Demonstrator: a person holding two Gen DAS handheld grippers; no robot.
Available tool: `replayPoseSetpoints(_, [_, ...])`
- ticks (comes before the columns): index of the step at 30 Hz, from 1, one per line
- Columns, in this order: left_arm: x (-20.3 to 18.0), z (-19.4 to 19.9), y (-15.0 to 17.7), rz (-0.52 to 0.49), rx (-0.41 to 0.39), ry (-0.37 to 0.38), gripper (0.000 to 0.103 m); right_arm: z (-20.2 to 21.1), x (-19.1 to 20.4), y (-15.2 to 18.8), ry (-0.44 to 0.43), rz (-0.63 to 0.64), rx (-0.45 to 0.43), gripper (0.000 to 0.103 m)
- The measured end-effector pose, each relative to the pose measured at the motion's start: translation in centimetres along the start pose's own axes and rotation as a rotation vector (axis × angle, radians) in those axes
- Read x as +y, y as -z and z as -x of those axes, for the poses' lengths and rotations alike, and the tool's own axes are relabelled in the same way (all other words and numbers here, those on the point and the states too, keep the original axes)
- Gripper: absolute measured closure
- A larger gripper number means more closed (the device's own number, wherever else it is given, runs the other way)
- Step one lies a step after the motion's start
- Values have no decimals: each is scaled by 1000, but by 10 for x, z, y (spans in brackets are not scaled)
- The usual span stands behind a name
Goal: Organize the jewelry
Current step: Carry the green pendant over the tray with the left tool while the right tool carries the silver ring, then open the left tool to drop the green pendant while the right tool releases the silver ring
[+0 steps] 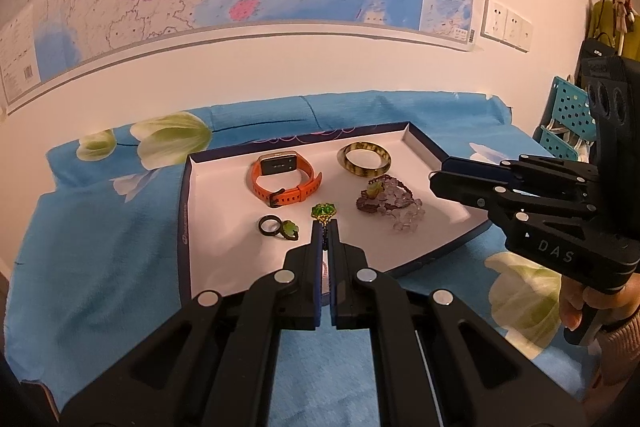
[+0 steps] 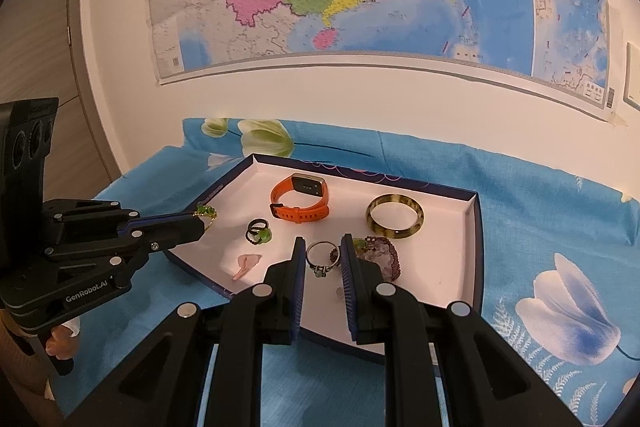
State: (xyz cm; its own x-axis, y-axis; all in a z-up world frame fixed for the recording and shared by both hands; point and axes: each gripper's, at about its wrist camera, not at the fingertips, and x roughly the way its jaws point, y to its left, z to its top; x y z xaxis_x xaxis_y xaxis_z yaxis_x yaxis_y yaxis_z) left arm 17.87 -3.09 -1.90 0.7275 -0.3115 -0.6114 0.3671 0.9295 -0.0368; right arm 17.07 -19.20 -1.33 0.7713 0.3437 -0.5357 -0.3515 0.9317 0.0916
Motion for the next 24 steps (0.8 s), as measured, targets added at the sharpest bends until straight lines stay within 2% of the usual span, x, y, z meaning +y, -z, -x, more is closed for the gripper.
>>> replayPoseSetpoints(24, [10,-25,0,35,39,-9,100,-26,-10,2,20,-29,65,87])
